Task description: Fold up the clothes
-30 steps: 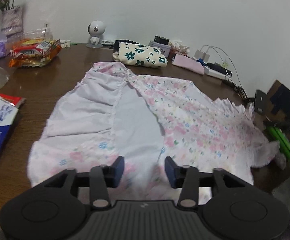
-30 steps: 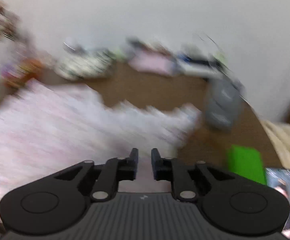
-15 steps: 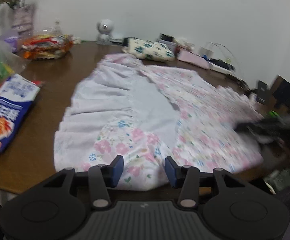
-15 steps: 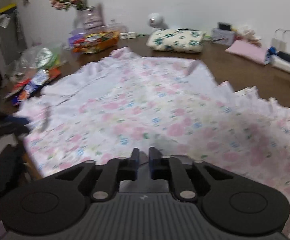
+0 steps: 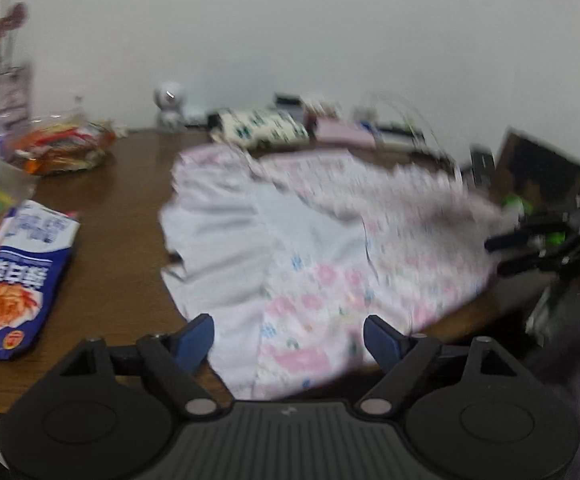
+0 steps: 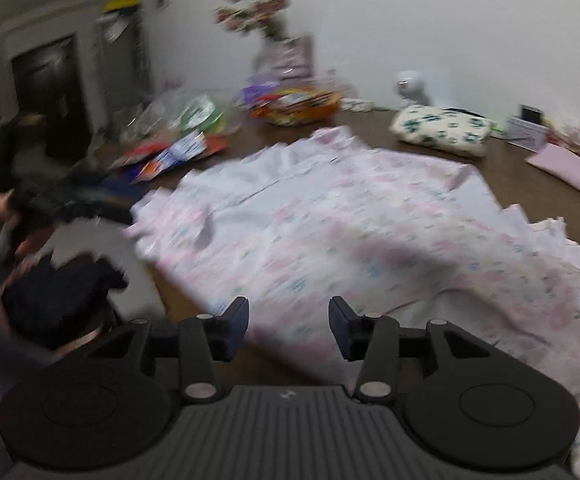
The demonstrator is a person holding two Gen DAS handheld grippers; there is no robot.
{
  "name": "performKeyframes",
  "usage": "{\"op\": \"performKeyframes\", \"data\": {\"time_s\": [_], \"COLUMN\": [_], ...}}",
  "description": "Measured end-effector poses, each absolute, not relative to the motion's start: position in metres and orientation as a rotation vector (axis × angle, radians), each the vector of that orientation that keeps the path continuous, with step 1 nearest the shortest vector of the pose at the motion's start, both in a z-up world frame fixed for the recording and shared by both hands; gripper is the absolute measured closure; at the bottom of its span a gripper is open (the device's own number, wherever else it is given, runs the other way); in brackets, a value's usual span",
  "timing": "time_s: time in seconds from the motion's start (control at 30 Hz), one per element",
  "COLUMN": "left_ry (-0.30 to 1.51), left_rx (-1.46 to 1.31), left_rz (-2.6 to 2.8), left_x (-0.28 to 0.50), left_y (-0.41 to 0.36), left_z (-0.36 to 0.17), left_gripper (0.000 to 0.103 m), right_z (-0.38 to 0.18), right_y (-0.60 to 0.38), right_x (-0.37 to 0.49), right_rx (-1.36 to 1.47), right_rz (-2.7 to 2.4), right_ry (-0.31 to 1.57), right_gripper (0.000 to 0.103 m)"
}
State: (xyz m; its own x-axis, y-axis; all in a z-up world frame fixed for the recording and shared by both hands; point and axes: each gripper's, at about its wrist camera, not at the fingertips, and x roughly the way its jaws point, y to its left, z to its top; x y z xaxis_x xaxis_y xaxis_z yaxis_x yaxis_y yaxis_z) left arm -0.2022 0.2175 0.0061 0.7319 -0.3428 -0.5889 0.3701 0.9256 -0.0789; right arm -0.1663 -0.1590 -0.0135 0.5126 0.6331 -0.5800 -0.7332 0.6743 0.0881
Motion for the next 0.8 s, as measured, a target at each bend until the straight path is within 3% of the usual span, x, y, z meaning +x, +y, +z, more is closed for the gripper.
{"op": "performKeyframes", "data": {"time_s": [0.07,0.1,0.13,0.2,0.3,0.37,0.43,0.5,0.67,0.73,0.8], "left_ry": [0.649,0.650,0.650,0.657,0.664,0.636,0.591,0.563,0.656,0.670,0.666], "left_rx": [0.082,0.107,0.133,0.197,0.237,0.243,0.240,0.231,0.300,0.293,0.235], "left_rz": [-0.433,-0.463,-0.492,-0.484,-0.426,-0.439,-0.489,-0.563,-0.601,-0.614,-0.629], "left_x": [-0.200,-0.199,-0.198,-0.192,-0.183,-0.188,-0.197,-0.201,-0.187,-0.180,-0.175], "left_y": [0.217,0.217,0.217,0.221,0.233,0.241,0.243,0.241,0.225,0.226,0.233], "left_z": [0.003,0.003,0.003,0.006,0.015,0.024,0.028,0.025,0.007,0.001,-0.001], "left_gripper": [0.025,0.038,0.062,0.087,0.082,0.065,0.038,0.027,0.028,0.033,0.058], "right_z": [-0.018,-0.020,-0.023,-0.025,-0.025,-0.023,-0.024,-0.026,-0.030,-0.032,-0.032], "right_y": [-0.157,-0.158,-0.160,-0.162,-0.160,-0.159,-0.162,-0.163,-0.164,-0.166,-0.168], "right_x": [-0.171,-0.170,-0.167,-0.165,-0.166,-0.172,-0.171,-0.169,-0.169,-0.168,-0.165], "right_rx": [-0.205,-0.204,-0.195,-0.168,-0.156,-0.184,-0.178,-0.177,-0.199,-0.192,-0.173], "right_rz": [0.836,0.831,0.822,0.812,0.844,0.844,0.844,0.841,0.876,0.877,0.870], "right_ry": [0.632,0.637,0.645,0.644,0.660,0.631,0.625,0.633,0.611,0.605,0.610], "right_gripper": [0.059,0.060,0.061,0.063,0.067,0.066,0.063,0.062,0.058,0.063,0.089]}}
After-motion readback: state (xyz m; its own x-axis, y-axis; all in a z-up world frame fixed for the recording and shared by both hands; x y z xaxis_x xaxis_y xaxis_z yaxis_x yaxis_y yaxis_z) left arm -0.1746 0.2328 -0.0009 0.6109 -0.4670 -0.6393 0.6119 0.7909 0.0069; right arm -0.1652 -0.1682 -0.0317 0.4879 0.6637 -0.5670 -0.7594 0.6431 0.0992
